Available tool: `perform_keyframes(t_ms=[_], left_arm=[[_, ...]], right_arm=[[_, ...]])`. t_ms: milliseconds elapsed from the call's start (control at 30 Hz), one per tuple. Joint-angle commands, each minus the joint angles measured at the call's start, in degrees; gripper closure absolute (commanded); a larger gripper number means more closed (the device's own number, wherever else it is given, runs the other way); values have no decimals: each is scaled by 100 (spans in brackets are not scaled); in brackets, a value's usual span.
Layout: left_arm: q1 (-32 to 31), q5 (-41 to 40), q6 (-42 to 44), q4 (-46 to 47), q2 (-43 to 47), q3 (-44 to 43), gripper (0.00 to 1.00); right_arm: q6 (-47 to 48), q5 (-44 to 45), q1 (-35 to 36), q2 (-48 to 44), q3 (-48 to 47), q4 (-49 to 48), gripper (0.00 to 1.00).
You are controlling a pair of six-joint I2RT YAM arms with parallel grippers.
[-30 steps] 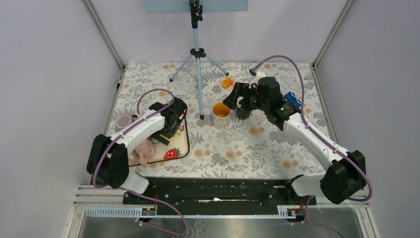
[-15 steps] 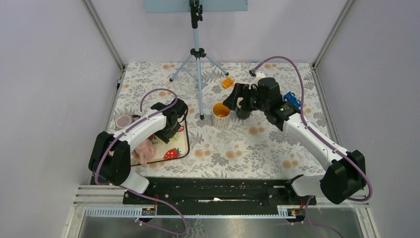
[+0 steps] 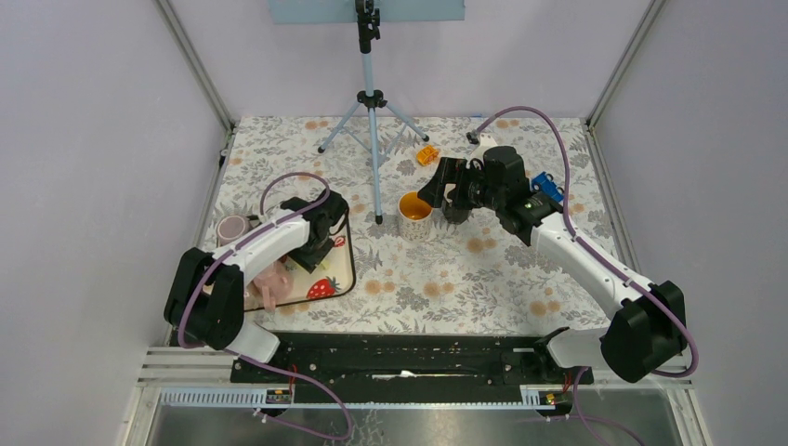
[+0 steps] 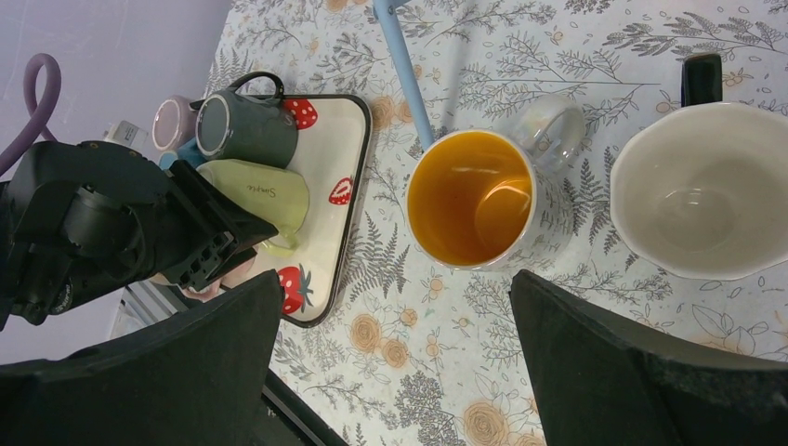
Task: Turn the mug right side up
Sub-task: Turn over the cup on the tray.
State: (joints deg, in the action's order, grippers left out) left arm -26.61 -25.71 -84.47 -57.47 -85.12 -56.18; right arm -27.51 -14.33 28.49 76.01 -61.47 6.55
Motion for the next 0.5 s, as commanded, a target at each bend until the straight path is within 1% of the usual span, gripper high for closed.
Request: perform_keyframes(t_ms=[0, 300, 467], left_arm=[[109, -51, 30, 123, 117, -114, 54], [167, 87, 74, 271, 30, -122, 58], [184, 134, 88, 316, -41, -127, 64]], right_arm=[[-27, -81, -8, -14, 13, -238, 0], [-19, -66, -1, 1, 21, -237, 0], [-15, -55, -6, -23, 30, -221, 0]])
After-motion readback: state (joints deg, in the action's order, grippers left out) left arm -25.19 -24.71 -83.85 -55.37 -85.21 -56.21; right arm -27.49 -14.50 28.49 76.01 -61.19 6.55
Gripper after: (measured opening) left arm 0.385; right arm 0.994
